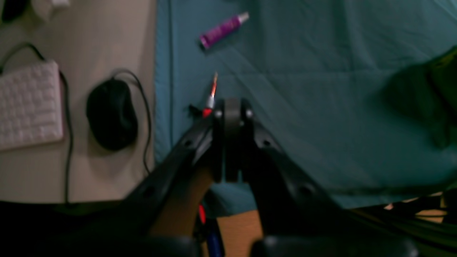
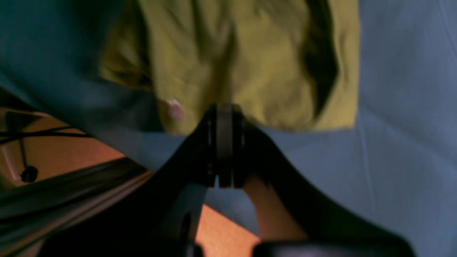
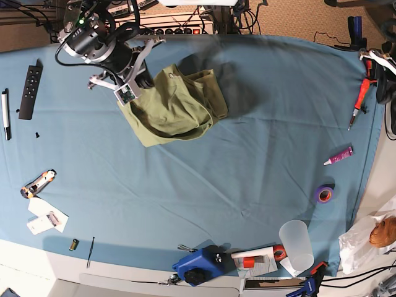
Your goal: Layout the t-shirt on the table in an organized manner, then fold the t-shirt properly
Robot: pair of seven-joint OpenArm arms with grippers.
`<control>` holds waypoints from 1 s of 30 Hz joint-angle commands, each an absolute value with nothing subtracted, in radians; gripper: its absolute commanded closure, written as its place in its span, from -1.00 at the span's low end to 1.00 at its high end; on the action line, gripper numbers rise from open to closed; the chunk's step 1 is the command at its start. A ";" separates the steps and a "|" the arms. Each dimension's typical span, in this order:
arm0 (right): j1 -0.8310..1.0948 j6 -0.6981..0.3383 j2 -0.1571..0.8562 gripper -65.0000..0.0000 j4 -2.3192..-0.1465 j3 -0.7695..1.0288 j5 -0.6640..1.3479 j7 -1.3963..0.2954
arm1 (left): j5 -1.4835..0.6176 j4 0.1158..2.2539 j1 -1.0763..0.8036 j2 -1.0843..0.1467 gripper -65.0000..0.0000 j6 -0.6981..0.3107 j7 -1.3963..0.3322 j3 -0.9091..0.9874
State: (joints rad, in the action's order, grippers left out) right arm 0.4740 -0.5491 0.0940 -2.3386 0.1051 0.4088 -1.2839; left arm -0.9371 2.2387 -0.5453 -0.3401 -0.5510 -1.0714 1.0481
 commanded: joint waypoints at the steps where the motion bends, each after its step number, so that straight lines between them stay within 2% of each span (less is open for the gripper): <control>1: 0.482 -0.548 0.097 1.00 -2.356 0.121 0.419 -1.271 | -0.955 2.254 -0.551 -0.359 1.00 -0.552 -1.050 1.052; 7: 0.509 -0.545 0.097 1.00 -2.356 0.293 0.455 -1.281 | -0.953 2.254 -0.551 -0.361 1.00 -0.552 -1.050 0.968; 12: 0.524 -0.546 0.097 1.00 -2.356 0.467 0.486 -1.309 | -0.950 2.244 -0.546 -0.361 1.00 -0.630 -1.047 0.881; 17: 0.553 -0.557 0.097 1.00 -2.356 0.588 0.491 -1.338 | -0.950 2.179 -0.547 -0.364 1.00 -0.629 -1.048 0.810; 25: 0.656 -0.596 0.097 1.00 -2.356 0.650 0.610 -1.392 | -0.951 2.102 -0.549 -0.363 1.00 -0.624 -1.069 0.742; 30: 0.749 -0.608 0.120 1.00 -2.356 0.650 0.639 -1.396 | -0.951 2.102 -0.570 -0.363 1.00 -0.564 -1.139 0.742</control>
